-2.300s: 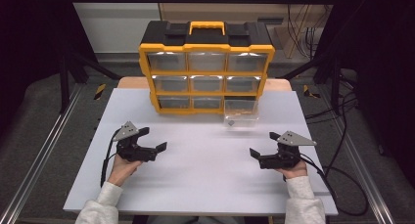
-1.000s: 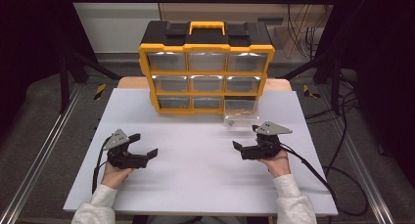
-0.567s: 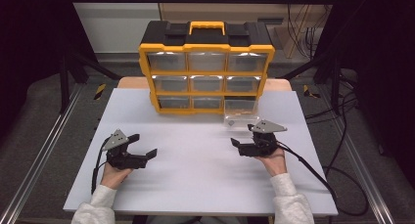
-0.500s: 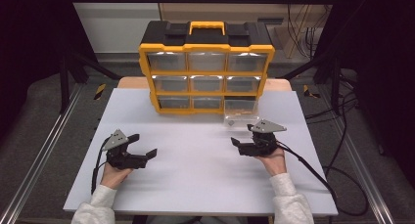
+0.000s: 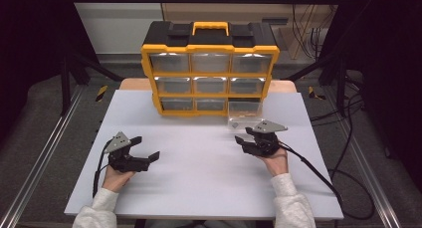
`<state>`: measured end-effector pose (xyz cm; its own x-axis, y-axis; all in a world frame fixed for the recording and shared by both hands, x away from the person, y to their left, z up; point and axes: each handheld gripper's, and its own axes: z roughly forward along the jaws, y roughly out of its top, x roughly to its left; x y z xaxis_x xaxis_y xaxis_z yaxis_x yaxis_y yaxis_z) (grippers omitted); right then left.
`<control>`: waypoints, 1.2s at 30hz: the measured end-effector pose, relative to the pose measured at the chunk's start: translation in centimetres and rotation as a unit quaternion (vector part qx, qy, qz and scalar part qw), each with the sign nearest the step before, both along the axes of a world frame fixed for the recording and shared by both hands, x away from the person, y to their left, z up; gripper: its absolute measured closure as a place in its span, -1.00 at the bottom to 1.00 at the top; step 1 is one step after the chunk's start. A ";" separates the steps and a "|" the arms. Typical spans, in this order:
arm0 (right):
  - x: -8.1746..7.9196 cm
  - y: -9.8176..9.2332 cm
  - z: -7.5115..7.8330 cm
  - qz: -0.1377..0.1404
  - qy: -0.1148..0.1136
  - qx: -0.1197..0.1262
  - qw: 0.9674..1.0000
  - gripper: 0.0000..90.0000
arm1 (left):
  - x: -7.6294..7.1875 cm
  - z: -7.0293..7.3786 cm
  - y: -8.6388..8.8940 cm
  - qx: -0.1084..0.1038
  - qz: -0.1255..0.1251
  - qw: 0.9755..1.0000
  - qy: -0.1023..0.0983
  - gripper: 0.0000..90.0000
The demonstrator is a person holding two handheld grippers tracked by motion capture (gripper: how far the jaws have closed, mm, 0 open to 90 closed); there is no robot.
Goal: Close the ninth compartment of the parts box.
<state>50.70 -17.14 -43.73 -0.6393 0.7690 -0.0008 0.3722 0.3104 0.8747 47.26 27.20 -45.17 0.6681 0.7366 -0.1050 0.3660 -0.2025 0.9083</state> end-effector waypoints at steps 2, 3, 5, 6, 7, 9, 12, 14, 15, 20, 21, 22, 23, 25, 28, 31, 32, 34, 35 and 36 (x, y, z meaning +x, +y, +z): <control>0.1 0.1 0.0 -0.001 -0.001 -0.002 1.000 0.07 | 0.0 0.0 0.0 -0.001 0.000 1.000 0.000 -0.96; 0.2 0.1 -0.1 -0.001 -0.001 -0.003 1.000 0.10 | 0.0 0.0 0.0 -0.001 0.000 1.000 0.000 -0.96; 0.3 0.2 -0.1 -0.002 0.000 -0.006 1.000 0.13 | 0.0 0.0 0.0 -0.001 0.001 1.000 0.001 -0.96; 0.3 0.2 -0.2 -0.003 -0.002 -0.008 1.000 0.16 | 0.0 0.0 0.0 -0.001 0.001 1.000 0.001 -0.96; 0.4 0.2 -0.2 -0.003 -0.002 -0.010 1.000 0.19 | 0.0 -0.1 0.0 -0.001 0.000 1.000 0.002 -0.96; 0.4 0.2 -0.2 -0.005 -0.001 -0.012 1.000 0.24 | 0.0 -0.1 0.0 0.000 0.001 1.000 0.002 -0.96; 0.5 0.2 -0.2 -0.005 -0.002 -0.014 1.000 0.33 | 0.1 -0.1 0.0 0.000 0.000 1.000 0.003 -0.96; 0.6 0.2 -0.2 -0.006 -0.002 -0.015 1.000 0.39 | 0.1 -0.1 0.0 0.001 0.000 1.000 0.003 -0.96; 0.6 0.2 -0.1 -0.007 -0.002 -0.017 1.000 0.42 | 0.1 -0.1 0.0 0.000 0.000 1.000 0.003 -0.96; 0.9 0.2 0.1 -0.008 -0.003 -0.021 1.000 0.58 | 0.1 -0.1 0.0 0.001 -0.001 1.000 0.004 -0.96; 0.9 0.2 0.1 -0.008 -0.003 -0.023 1.000 0.62 | 0.1 -0.1 0.0 0.001 -0.001 1.000 0.004 -0.96; 1.0 0.2 0.1 -0.009 -0.003 -0.024 1.000 0.65 | 0.1 -0.1 0.0 0.001 -0.001 1.000 0.004 -0.96; 1.0 0.2 0.1 -0.009 -0.003 -0.025 1.000 0.69 | 0.1 -0.1 0.0 0.000 -0.001 1.000 0.003 -0.96; 1.1 0.2 0.1 -0.011 -0.001 -0.028 1.000 0.76 | 0.1 -0.1 0.0 0.000 0.000 1.000 0.003 -0.96; 1.2 0.3 -0.1 -0.013 0.001 -0.033 0.999 0.84 | 0.1 -0.2 0.0 0.000 -0.001 1.000 0.004 -0.96; 1.3 0.3 -0.1 -0.015 0.002 -0.033 0.999 0.92 | 0.1 -0.2 0.0 0.000 -0.001 1.000 0.003 -0.96; 1.4 0.3 -0.2 -0.015 0.003 -0.033 0.999 0.95 | 0.1 -0.2 0.0 -0.001 -0.001 1.000 0.004 -0.96; 1.5 0.3 -0.2 -0.016 0.003 -0.036 0.999 0.99 | 0.1 -0.2 0.0 0.000 0.000 1.000 0.003 -0.96; 1.5 0.3 -0.3 -0.017 0.004 -0.036 0.999 1.00 | 0.1 -0.2 0.0 -0.001 0.000 1.000 0.003 -0.96; 1.6 0.4 -0.3 -0.018 0.004 -0.036 0.999 1.00 | 0.1 -0.1 0.0 -0.001 0.000 1.000 0.003 -0.96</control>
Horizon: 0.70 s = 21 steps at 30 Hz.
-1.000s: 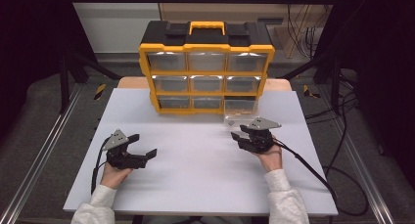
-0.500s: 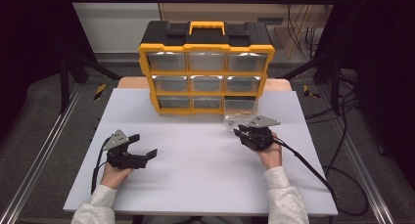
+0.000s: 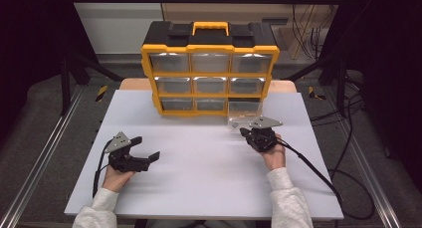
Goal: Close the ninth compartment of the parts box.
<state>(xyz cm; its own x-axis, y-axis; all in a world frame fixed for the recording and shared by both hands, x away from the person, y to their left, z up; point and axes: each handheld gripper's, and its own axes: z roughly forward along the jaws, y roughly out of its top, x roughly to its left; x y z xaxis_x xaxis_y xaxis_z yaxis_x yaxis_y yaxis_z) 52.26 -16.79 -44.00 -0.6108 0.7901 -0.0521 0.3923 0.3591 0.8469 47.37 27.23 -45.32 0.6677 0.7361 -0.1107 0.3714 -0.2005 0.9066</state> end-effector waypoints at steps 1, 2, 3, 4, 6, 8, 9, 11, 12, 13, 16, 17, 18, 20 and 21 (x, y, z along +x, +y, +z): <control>0.1 0.0 0.0 -0.002 0.000 -0.001 1.000 1.00 | 0.0 0.0 0.0 0.000 0.000 1.000 0.000 -0.96; 0.2 0.0 0.0 -0.004 0.000 -0.001 1.000 1.00 | 0.0 0.0 0.0 0.000 0.000 1.000 0.000 -0.96; 0.2 0.0 -0.1 -0.005 0.000 -0.003 1.000 1.00 | 0.0 0.0 0.0 0.000 0.000 1.000 0.000 -0.96; 0.3 0.0 -0.1 -0.006 0.001 -0.004 1.000 1.00 | 0.0 0.0 0.0 0.000 0.000 1.000 0.000 -0.96; 0.5 0.0 -0.2 -0.009 0.000 -0.005 1.000 1.00 | 0.0 0.0 0.0 0.001 0.000 1.000 0.000 -0.96; 0.7 0.0 -0.2 -0.015 0.000 -0.006 1.000 1.00 | 0.0 0.0 0.0 0.001 -0.001 1.000 0.001 -0.96; 0.8 0.0 -0.2 -0.016 -0.001 -0.007 1.000 1.00 | 0.0 0.0 0.0 0.000 0.000 1.000 0.001 -0.96; 1.0 0.1 -0.3 -0.019 -0.001 -0.008 1.000 1.00 | 0.0 0.0 0.1 0.000 0.000 1.000 0.001 -0.96; 1.1 0.1 -0.4 -0.022 0.000 -0.010 1.000 1.00 | 0.0 0.0 0.1 -0.001 0.000 1.000 0.001 -0.96; 1.2 0.2 -0.4 -0.025 0.000 -0.012 1.000 1.00 | 0.0 0.0 0.1 -0.001 0.000 1.000 0.000 -0.96; 1.5 0.2 -0.6 -0.028 -0.001 -0.014 1.000 1.00 | 0.0 0.0 0.1 -0.002 0.001 1.000 0.001 -0.96; 1.6 0.3 -0.7 -0.029 -0.002 -0.016 0.999 1.00 | 0.0 0.0 0.1 -0.002 0.000 1.000 0.001 -0.96; 1.6 0.3 -0.7 -0.031 -0.002 -0.016 0.999 1.00 | 0.0 0.0 0.1 -0.002 0.000 1.000 0.001 -0.96; 1.8 0.3 -0.7 -0.034 -0.004 -0.016 0.999 1.00 | 0.1 -0.1 0.1 -0.001 0.000 1.000 0.001 -0.96; 1.9 0.3 -0.8 -0.036 -0.004 -0.016 0.999 1.00 | 0.1 -0.1 0.1 -0.001 -0.001 1.000 0.001 -0.96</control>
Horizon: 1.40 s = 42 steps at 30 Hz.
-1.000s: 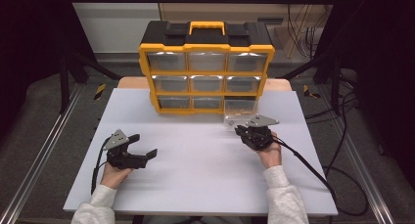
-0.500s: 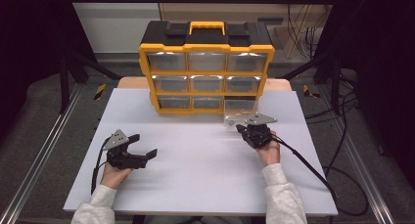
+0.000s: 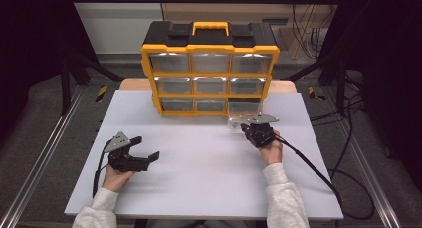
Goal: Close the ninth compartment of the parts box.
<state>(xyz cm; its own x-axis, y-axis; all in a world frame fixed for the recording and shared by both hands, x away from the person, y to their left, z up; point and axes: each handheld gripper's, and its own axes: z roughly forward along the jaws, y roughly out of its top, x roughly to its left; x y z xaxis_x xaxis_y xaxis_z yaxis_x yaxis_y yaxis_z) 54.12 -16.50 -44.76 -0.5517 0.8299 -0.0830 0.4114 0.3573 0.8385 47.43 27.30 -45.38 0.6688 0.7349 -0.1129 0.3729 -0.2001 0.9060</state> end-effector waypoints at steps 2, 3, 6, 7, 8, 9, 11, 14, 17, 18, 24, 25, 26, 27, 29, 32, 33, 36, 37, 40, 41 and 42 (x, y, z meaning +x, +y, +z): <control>0.1 0.0 -0.1 -0.004 -0.001 -0.002 1.000 1.00 | 0.0 0.0 0.0 -0.001 0.000 1.000 0.001 -0.96; 0.2 0.0 -0.1 -0.006 -0.002 -0.003 1.000 1.00 | 0.0 0.0 0.0 -0.001 0.000 1.000 0.001 -0.96; 0.3 0.0 -0.2 -0.009 -0.001 -0.006 1.000 1.00 | 0.0 -0.1 0.0 0.000 0.000 1.000 0.002 -0.96; 0.3 0.0 -0.2 -0.009 -0.003 -0.008 1.000 1.00 | 0.0 -0.1 0.0 0.000 0.000 1.000 0.002 -0.96; 0.3 0.0 -0.2 -0.010 -0.004 -0.009 1.000 1.00 | 0.0 -0.1 0.0 0.001 -0.001 1.000 0.001 -0.96; 0.4 0.0 -0.2 -0.011 -0.004 -0.009 1.000 1.00 | 0.0 -0.1 0.0 0.003 -0.001 1.000 0.002 -0.96; 0.5 0.0 -0.2 -0.013 -0.003 -0.008 1.000 1.00 | 0.0 -0.1 0.0 0.002 -0.001 1.000 0.002 -0.96; 0.6 -0.1 -0.2 -0.013 -0.006 -0.004 1.000 1.00 | 0.0 -0.1 0.0 0.000 -0.001 1.000 0.001 -0.96; 0.8 -0.1 -0.2 -0.015 -0.006 0.000 1.000 1.00 | 0.0 -0.1 0.0 0.000 -0.001 1.000 0.002 -0.96; 0.8 -0.2 -0.2 -0.015 -0.006 0.001 1.000 1.00 | 0.0 -0.1 0.0 0.000 -0.001 1.000 0.001 -0.96; 1.2 -0.2 -0.1 -0.014 -0.010 0.000 1.000 1.00 | 0.1 -0.1 0.0 0.002 -0.002 1.000 0.002 -0.96; 1.2 -0.2 -0.1 -0.013 -0.010 -0.001 1.000 1.00 | 0.1 -0.1 0.0 0.002 -0.002 1.000 0.002 -0.96; 1.3 -0.2 -0.1 -0.013 -0.009 -0.001 1.000 1.00 | 0.0 -0.1 0.0 0.003 -0.002 1.000 0.001 -0.96; 1.4 -0.2 -0.1 -0.012 -0.011 -0.002 1.000 1.00 | 0.1 -0.1 0.0 0.002 -0.001 1.000 0.001 -0.96; 1.5 -0.2 -0.1 -0.012 -0.011 -0.001 1.000 1.00 | 0.1 -0.1 0.0 0.001 -0.001 1.000 0.001 -0.96; 1.7 -0.2 -0.1 -0.012 -0.011 -0.001 1.000 1.00 | 0.1 -0.1 0.0 0.001 -0.002 1.000 0.001 -0.96; 1.8 -0.2 -0.1 -0.011 -0.012 -0.002 1.000 1.00 | 0.1 -0.1 0.0 0.001 -0.002 1.000 0.002 -0.96; 2.0 -0.2 -0.1 -0.011 -0.012 -0.005 1.000 1.00 | 0.1 -0.1 0.0 0.002 -0.002 1.000 0.002 -0.96; 2.0 -0.3 -0.1 -0.010 -0.014 -0.006 1.000 1.00 | 0.1 -0.1 0.0 0.002 -0.002 1.000 0.002 -0.96; 2.1 -0.3 0.0 -0.009 -0.015 -0.008 1.000 1.00 | 0.1 -0.1 0.0 0.001 -0.002 1.000 0.002 -0.96; 2.2 -0.3 0.0 -0.009 -0.015 -0.009 1.000 1.00 | 0.1 -0.1 0.0 0.001 -0.002 1.000 0.002 -0.96; 2.2 -0.3 0.0 -0.010 -0.015 -0.008 1.000 1.00 | 0.1 -0.1 0.0 0.001 -0.002 1.000 0.002 -0.96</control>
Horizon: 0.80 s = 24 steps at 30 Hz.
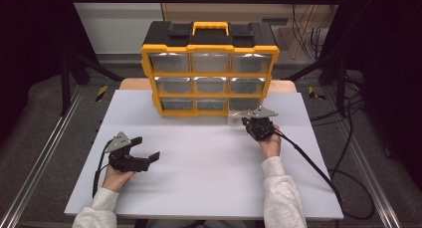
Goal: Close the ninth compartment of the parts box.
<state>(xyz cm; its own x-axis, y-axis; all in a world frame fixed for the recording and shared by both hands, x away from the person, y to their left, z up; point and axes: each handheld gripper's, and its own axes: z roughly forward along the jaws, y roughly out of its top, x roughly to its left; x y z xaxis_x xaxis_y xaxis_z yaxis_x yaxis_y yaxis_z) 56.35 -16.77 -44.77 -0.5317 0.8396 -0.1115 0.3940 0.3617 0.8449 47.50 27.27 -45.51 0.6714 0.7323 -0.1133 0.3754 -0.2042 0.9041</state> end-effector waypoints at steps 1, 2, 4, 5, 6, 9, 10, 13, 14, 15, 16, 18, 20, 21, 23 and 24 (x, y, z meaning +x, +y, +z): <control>0.0 0.0 0.0 -0.001 0.000 0.000 1.000 1.00 | 0.0 0.0 0.0 0.000 0.000 1.000 0.000 -0.96; 0.1 -0.1 0.0 -0.001 0.000 -0.001 1.000 1.00 | 0.0 0.0 0.0 0.000 0.000 1.000 0.000 -0.96; 0.3 -0.1 0.0 -0.002 0.001 0.001 1.000 1.00 | 0.0 0.0 0.0 0.000 0.000 1.000 0.000 -0.96; 0.3 -0.1 0.0 -0.003 0.001 0.001 1.000 1.00 | 0.0 0.0 0.0 0.001 0.000 1.000 0.000 -0.96; 0.4 -0.1 0.0 -0.002 0.000 -0.001 1.000 1.00 | 0.0 0.0 0.0 0.001 0.000 1.000 0.001 -0.96; 0.6 -0.2 0.0 -0.004 0.001 -0.001 1.000 1.00 | 0.0 0.0 0.0 0.001 -0.001 1.000 0.000 -0.96; 0.7 -0.2 0.0 -0.005 0.002 -0.001 1.000 1.00 | 0.0 0.0 0.0 0.001 -0.001 1.000 0.001 -0.96; 0.9 -0.3 0.0 -0.007 0.003 -0.002 1.000 1.00 | 0.0 0.0 0.0 0.001 -0.001 1.000 0.000 -0.96; 1.0 -0.3 0.0 -0.007 0.003 -0.002 1.000 1.00 | 0.0 0.0 0.0 0.001 -0.001 1.000 0.000 -0.96; 1.1 -0.3 0.0 -0.007 0.003 -0.003 1.000 1.00 | 0.0 0.0 0.0 0.000 -0.001 1.000 0.000 -0.96; 1.1 -0.3 0.0 -0.008 0.003 -0.004 1.000 1.00 | 0.0 0.0 0.0 -0.001 -0.001 1.000 0.000 -0.96; 1.2 -0.3 -0.1 -0.009 0.003 -0.002 1.000 1.00 | 0.1 0.0 0.0 -0.002 0.000 1.000 0.001 -0.96; 1.3 -0.3 -0.1 -0.008 0.003 -0.003 1.000 1.00 | 0.1 0.0 0.1 -0.001 0.000 1.000 0.001 -0.96; 1.4 -0.3 -0.1 -0.009 0.004 -0.003 1.000 1.00 | 0.1 0.0 0.0 -0.001 0.000 1.000 0.001 -0.96; 1.5 -0.4 -0.1 -0.010 0.004 -0.002 1.000 1.00 | 0.1 -0.1 0.0 0.000 -0.001 1.000 0.001 -0.96; 1.6 -0.4 -0.1 -0.010 0.004 -0.003 1.000 1.00 | 0.1 -0.1 0.0 0.001 0.000 1.000 0.001 -0.96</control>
<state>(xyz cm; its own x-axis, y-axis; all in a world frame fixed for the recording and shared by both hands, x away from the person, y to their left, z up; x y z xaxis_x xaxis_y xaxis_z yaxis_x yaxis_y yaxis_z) 57.92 -17.15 -44.90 -0.5150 0.8497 -0.1129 0.4083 0.3589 0.8393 47.57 27.31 -45.57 0.6716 0.7322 -0.1136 0.3771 -0.2058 0.9030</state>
